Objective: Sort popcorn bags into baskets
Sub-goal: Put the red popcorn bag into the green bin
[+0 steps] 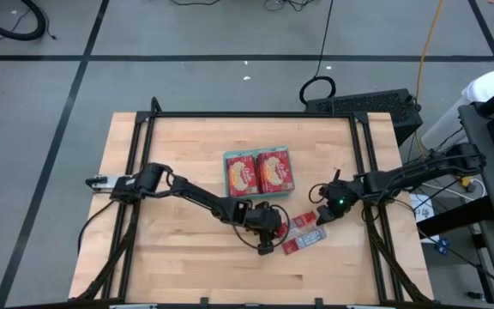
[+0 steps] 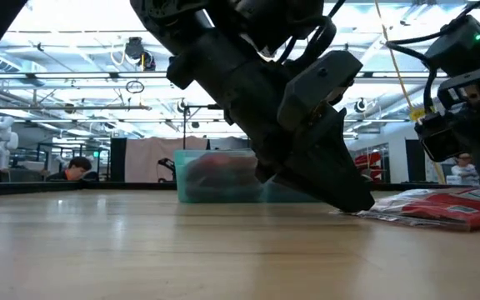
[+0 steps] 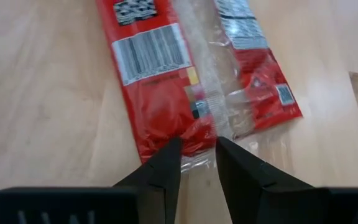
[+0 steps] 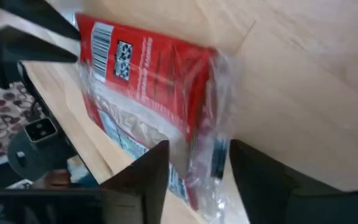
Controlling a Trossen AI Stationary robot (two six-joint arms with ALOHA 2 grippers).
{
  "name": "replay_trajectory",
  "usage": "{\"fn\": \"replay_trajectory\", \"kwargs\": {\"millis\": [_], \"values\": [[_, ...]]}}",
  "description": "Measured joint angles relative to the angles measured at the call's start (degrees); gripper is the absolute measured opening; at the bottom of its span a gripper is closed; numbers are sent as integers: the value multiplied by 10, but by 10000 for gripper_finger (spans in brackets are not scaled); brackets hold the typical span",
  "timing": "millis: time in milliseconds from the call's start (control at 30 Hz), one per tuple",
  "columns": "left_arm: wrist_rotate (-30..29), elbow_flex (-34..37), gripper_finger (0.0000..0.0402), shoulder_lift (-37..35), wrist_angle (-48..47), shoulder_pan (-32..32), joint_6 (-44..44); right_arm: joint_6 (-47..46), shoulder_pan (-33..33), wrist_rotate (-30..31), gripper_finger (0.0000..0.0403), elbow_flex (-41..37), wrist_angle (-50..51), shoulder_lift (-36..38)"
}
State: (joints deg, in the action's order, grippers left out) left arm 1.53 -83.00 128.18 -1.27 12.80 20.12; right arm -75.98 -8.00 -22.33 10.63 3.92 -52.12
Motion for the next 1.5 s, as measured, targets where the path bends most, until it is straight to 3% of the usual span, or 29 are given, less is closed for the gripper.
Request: {"fn": "replay_trajectory", "kwargs": {"millis": [100, 267, 500, 633, 800, 933, 1100, 1300, 1500], "values": [[-1, 0, 106, 0, 0, -6, 2, 4, -10, 0, 121, 0, -22, -21], [21, 3, 106, -20, -18, -16, 42, 5, -13, 13, 16, 0, -100, -34], [47, 1, 106, -140, -134, -35, 158, 8, -12, 58, 2, 7, -204, 3], [33, 2, 106, -213, -200, -41, 215, 57, -12, 79, 1, 61, -199, 27], [-16, 1, 106, -301, -262, -50, 285, 198, -12, 98, 1, 211, -43, 26], [-45, 2, 106, -352, -312, -63, 349, 363, -11, 129, 0, 353, 133, 11], [-60, 2, 106, -398, -346, -75, 467, 587, -11, 188, 0, 498, 275, -21], [-83, 1, 111, -442, -317, -72, 561, 747, -11, 336, 0, 599, 325, -59], [-187, 1, 145, -454, -192, -38, 600, 911, -12, 472, 0, 624, 273, -88]]}}
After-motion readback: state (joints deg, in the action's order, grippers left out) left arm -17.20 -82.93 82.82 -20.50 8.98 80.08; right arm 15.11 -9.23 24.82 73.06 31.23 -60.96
